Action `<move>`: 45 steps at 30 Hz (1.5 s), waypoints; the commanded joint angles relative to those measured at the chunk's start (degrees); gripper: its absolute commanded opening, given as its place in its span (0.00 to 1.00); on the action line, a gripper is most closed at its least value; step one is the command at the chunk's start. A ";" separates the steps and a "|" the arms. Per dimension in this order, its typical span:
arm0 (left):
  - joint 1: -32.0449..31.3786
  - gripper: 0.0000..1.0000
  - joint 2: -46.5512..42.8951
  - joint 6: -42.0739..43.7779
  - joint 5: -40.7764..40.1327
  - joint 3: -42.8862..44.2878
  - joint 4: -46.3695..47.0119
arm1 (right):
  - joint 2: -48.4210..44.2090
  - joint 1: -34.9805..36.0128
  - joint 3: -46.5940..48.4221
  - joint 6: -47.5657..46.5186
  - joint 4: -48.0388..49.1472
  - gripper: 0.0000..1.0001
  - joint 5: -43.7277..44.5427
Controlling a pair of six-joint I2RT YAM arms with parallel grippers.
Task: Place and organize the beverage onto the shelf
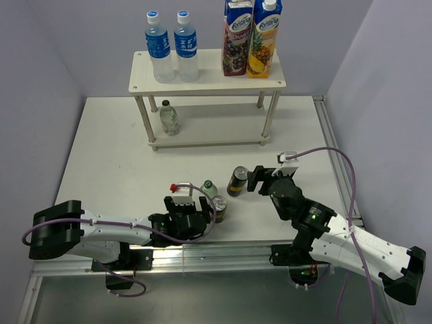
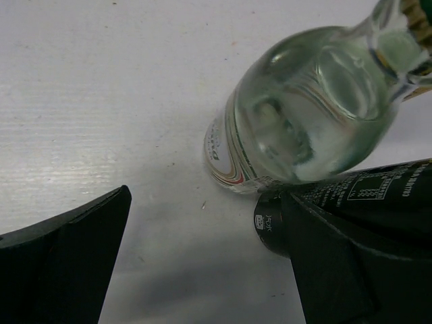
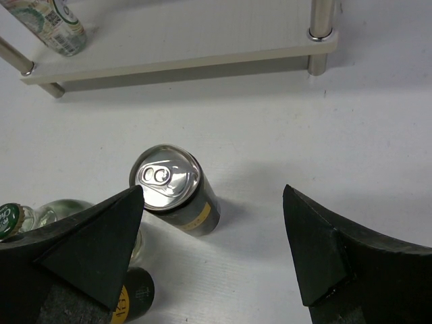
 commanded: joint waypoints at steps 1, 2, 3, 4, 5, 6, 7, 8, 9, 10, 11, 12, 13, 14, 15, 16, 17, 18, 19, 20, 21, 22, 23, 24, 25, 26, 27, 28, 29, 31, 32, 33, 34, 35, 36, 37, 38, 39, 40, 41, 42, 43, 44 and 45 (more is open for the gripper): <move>-0.41 0.99 2.47 3.26 1.97 2.49 6.51 | 0.00 -0.30 -0.01 -0.22 1.74 0.90 1.73; -0.41 0.99 3.18 3.96 2.23 2.75 7.21 | 0.00 -0.30 -0.01 -0.30 1.83 0.90 1.64; -0.41 0.99 4.31 4.23 2.41 3.19 7.83 | 0.09 -0.39 -0.01 -0.31 1.83 0.90 1.56; -0.41 0.99 4.85 4.58 2.58 3.45 9.14 | 0.00 -0.30 -0.01 -0.31 1.83 0.90 1.56; -0.41 0.99 5.29 5.71 2.76 3.72 9.85 | 0.00 -0.39 -0.01 -0.31 1.83 0.90 1.47; -0.41 0.99 6.25 6.07 2.67 4.33 10.46 | 0.00 -0.30 -0.01 -0.31 2.00 0.90 1.47; -0.41 0.99 6.69 6.51 2.50 4.60 11.08 | 0.00 -0.30 -0.01 -0.31 2.00 0.90 1.38; -0.32 0.99 7.31 7.30 1.98 5.12 11.17 | -0.09 -0.39 -0.01 -0.31 1.92 0.90 1.38; -0.32 0.99 8.44 7.57 1.62 6.00 11.26 | -0.09 -0.39 -0.01 -0.31 1.92 0.90 1.29; -0.23 0.99 8.98 7.92 1.45 6.35 11.52 | -0.09 -0.39 -0.10 -0.31 2.00 0.90 1.29; 0.03 0.99 9.85 8.53 1.27 6.70 11.87 | -0.09 -0.30 -0.10 -0.31 2.00 0.90 1.21; 0.21 0.99 10.21 8.88 1.27 7.06 12.31 | -0.09 -0.30 -0.10 -0.31 2.09 0.90 1.03; 0.56 0.99 10.56 9.41 1.35 7.06 13.01 | -0.09 -0.30 -0.18 -0.31 2.09 0.90 0.94; 1.43 0.99 11.26 11.07 1.79 6.97 15.19 | -0.09 -0.39 -0.18 -0.31 2.18 0.90 0.94; 2.13 0.99 11.62 11.96 3.27 6.71 16.43 | 0.09 -0.39 -0.18 -0.31 2.18 0.90 1.03; 2.92 0.99 12.06 12.49 3.64 6.62 17.23 | 0.09 -0.30 -0.18 -0.31 2.18 0.90 0.85; 4.24 0.99 13.19 13.71 3.90 6.62 17.93 | 0.09 -0.39 -0.18 -0.31 2.35 0.90 0.77; 5.03 0.99 13.72 14.51 4.43 6.79 19.42 | 0.09 -0.30 -0.18 -0.31 2.27 0.90 0.76; 6.17 0.99 14.34 15.64 4.43 6.97 19.78 | 0.18 -0.39 -0.18 -0.31 2.44 0.90 0.76; 6.71 0.99 15.56 16.18 4.52 7.15 20.31 | 0.09 -0.30 -0.18 -0.22 2.27 0.90 0.76; 7.32 0.99 16.10 16.97 5.30 7.15 22.14 | 0.09 -0.30 -0.18 -0.30 2.27 0.90 0.68; 7.85 0.99 16.62 17.58 5.57 7.06 23.03 | 0.09 -0.39 -0.18 -0.31 2.27 0.90 0.68; 8.81 0.98 17.76 18.55 5.66 7.23 23.82 | 0.00 -0.39 -0.18 -0.31 2.44 0.90 0.68; 9.34 0.97 18.29 19.25 6.53 7.24 25.57 | 0.09 -0.30 -0.18 -0.22 2.44 0.90 0.68; 10.39 0.95 18.91 20.13 6.89 7.32 26.11 | 0.00 -0.39 -0.18 -0.30 2.53 0.90 0.68; 10.84 0.84 19.96 20.57 7.24 7.76 26.64 | 0.09 -0.39 -0.18 -0.31 2.44 0.90 0.76; 11.36 0.76 20.41 21.19 7.85 7.85 27.60 | 0.09 -0.30 -0.18 -0.31 2.53 0.90 0.76; 12.07 0.70 20.84 21.45 8.21 8.03 27.78 | 0.09 -0.39 -0.18 -0.39 2.53 0.90 0.76; 12.33 0.55 21.37 21.72 8.30 8.37 28.05 | 0.18 -0.30 -0.18 -0.39 2.44 0.90 0.76; 12.51 0.39 21.55 21.90 8.04 8.82 27.53 | 0.26 -0.30 -0.18 -0.31 2.53 0.90 0.76; 12.51 0.27 21.47 21.98 7.77 9.17 27.52 | 0.35 -0.30 -0.27 -0.39 2.62 0.90 0.76; 12.51 0.21 21.46 22.25 7.51 9.34 27.26 | 0.27 -0.30 -0.19 -0.39 2.62 0.90 0.76; 12.60 0.15 21.29 22.77 7.07 9.61 26.47 | 0.35 -0.30 -0.18 -0.39 2.62 0.90 0.76; 12.69 0.05 20.85 23.30 6.81 10.30 26.21 | 0.53 -0.30 -0.18 -0.39 2.71 0.90 0.68; 12.95 0.00 20.59 24.00 6.80 10.66 26.03 | 0.44 -0.39 -0.10 -0.31 2.71 0.90 0.68; 13.82 0.00 19.80 25.40 6.63 10.92 25.94 | 0.61 -0.30 -0.18 -0.31 2.71 0.90 0.50; 14.44 0.00 19.27 26.19 6.80 11.62 26.11 | 0.62 -0.39 -0.18 -0.31 2.79 0.90 0.50; 15.23 0.00 18.92 27.07 7.07 12.07 26.38 | 0.70 -0.30 -0.18 -0.22 2.88 0.90 0.50; 17.06 0.00 18.39 28.73 7.16 12.42 26.64 | 0.70 -0.30 -0.27 -0.22 3.06 0.90 0.41; 17.95 0.00 17.61 29.53 7.42 13.29 27.08 | 0.79 -0.30 -0.27 -0.13 3.06 0.90 0.41; 19.01 0.00 17.25 30.24 7.94 13.82 27.69 | 0.79 -0.39 -0.36 -0.13 3.15 0.90 0.41; 21.10 0.00 17.07 31.73 8.21 14.44 28.31 | 0.88 -0.39 -0.36 -0.04 3.23 0.90 0.33; 22.08 0.00 16.98 32.44 8.30 15.66 28.75 | 0.79 -0.39 -0.36 -0.04 3.32 0.90 0.33; 23.22 0.00 17.16 33.14 8.65 16.37 29.88 | 0.79 -0.30 -0.36 -0.04 3.24 0.90 0.33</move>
